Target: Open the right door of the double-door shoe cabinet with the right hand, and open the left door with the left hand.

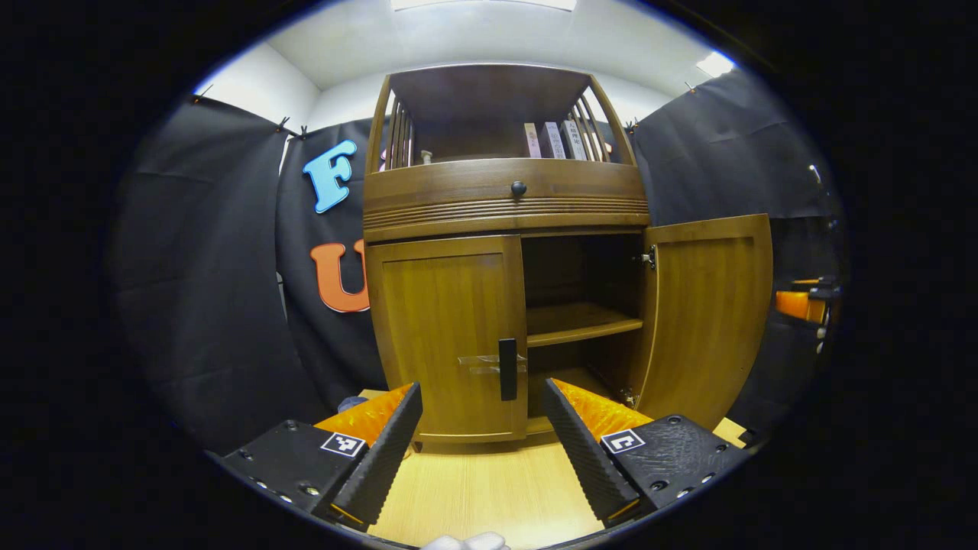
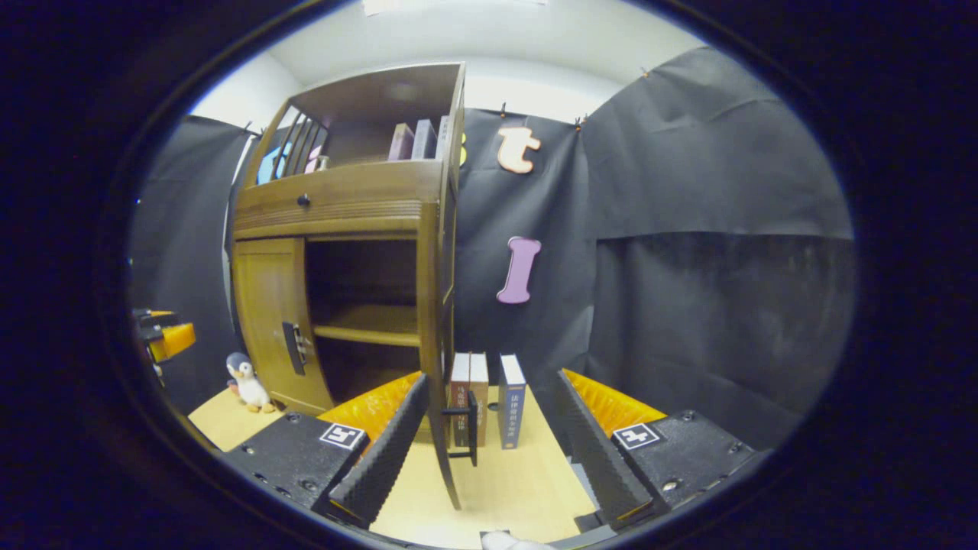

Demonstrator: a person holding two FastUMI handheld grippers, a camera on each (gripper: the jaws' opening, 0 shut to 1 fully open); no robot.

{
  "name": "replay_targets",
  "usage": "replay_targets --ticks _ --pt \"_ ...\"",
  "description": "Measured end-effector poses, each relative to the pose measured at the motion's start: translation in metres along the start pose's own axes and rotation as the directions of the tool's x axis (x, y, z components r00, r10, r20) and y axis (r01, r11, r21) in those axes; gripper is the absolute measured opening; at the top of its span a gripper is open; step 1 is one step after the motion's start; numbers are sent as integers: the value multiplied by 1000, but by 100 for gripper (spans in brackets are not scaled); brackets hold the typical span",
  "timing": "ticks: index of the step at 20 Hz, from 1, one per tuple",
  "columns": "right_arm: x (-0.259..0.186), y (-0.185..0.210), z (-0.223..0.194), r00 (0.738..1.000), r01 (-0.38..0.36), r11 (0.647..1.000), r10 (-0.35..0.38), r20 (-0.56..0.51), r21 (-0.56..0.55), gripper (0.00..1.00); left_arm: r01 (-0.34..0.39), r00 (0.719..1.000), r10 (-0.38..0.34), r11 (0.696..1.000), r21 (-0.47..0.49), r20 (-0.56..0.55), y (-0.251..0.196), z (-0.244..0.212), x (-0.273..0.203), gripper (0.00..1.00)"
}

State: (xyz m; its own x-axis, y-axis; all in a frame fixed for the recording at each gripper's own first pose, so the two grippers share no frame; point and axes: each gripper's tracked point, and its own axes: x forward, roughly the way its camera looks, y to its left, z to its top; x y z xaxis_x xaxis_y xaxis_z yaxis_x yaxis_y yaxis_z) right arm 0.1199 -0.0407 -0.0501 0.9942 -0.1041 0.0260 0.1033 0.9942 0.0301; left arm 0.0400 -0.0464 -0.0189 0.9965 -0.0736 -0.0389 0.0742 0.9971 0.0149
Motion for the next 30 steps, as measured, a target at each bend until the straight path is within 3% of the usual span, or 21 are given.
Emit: replay_targets --ticks 3,14,20,21,25,26,28,29,30 --pt "2 12 6 999 26 1000 -26 25 3 100 1 1000 -1 1000 0 3 12 1 -1 96" --pt "-20 74 -34 991 -92 996 90 -99 -18 100 -14 1000 14 1000 -5 -15 35 -22 8 96" --pt "-17 79 -26 993 -61 998 61 -105 5 100 13 1000 -12 998 -54 26 16 -21 78 96" --pt "-17 78 -24 993 -52 999 52 -106 7 100 20 999 -18 998 -56 33 10 -22 94 100" --pt "-23 70 -17 994 -6 1000 7 -110 6 100 53 998 -50 996 -73 40 -16 -35 157 96" --pt "-22 67 -15 994 10 1000 -10 -113 2 100 56 998 -53 995 -78 36 -21 -41 173 100" --pt "-24 61 -15 992 35 999 -36 -122 -8 100 50 998 -49 997 -60 29 -28 -51 201 92" --pt "-26 58 -17 990 47 999 -49 -131 -16 100 52 998 -51 997 -54 22 -33 -57 214 82" --pt "-24 56 -18 989 52 998 -55 -140 -25 100 53 998 -52 997 -51 23 -36 -61 224 92"
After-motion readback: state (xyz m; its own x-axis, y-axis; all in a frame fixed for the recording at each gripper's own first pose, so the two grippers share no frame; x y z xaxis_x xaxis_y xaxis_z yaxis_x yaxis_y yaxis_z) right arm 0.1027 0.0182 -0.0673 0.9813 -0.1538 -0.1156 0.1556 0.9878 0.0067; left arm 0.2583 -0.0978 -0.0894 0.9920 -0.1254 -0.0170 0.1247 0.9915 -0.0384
